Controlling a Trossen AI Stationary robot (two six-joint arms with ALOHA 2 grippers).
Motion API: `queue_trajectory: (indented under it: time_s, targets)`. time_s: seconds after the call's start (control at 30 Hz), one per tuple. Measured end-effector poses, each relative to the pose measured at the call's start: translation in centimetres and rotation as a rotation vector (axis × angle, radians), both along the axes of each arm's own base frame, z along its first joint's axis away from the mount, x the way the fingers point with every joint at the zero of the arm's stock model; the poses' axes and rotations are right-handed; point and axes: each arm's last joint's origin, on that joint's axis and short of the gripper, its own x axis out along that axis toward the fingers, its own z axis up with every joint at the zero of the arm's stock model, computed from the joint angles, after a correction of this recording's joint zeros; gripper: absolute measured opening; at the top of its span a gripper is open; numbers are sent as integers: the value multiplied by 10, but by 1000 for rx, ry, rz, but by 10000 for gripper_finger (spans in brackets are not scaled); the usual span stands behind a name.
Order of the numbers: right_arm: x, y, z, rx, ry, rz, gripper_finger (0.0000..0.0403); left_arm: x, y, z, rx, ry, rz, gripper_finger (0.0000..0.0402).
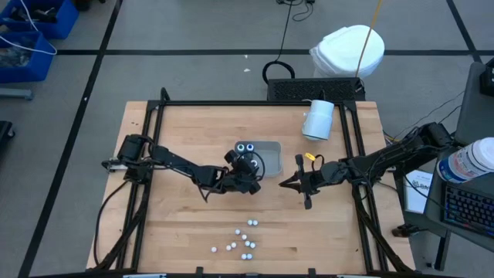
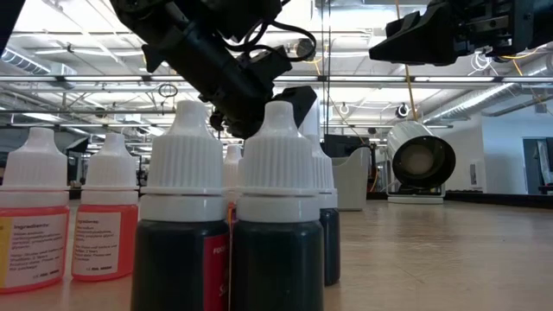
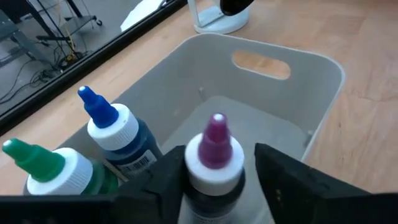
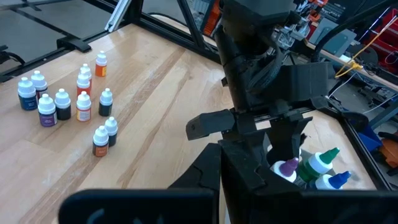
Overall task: Pick & Place food coloring
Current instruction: Put the large violet food coloring bottle into the gray bin, then put the small orange food coloring bottle into the gray bin
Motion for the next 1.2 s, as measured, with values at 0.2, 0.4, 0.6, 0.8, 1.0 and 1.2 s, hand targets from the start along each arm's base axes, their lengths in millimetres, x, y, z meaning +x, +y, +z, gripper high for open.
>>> queue_trajectory:
  time_s: [0.2, 0.4, 0.6, 0.8, 1.0, 1.2]
  targets:
    - [0, 0, 0, 0, 0, 0, 2, -1, -1, 4, 22, 8, -14, 242]
    - [0, 0, 0, 0, 1, 0, 2, -10, -7, 35, 85, -35, -13, 253]
    - [0, 0, -1, -2, 7, 0, 2, -47, -18, 99, 248, -26, 6, 254]
    - [0, 0, -1, -4, 14, 0, 2, -122, -22, 152, 363, 21, 107, 231]
    - [0, 0, -1, -4, 14, 0, 2, -194, 3, 116, 218, 2, 199, 91]
    - [0, 0, 1, 2, -7, 0, 2, -213, 7, 54, 132, -66, 118, 12]
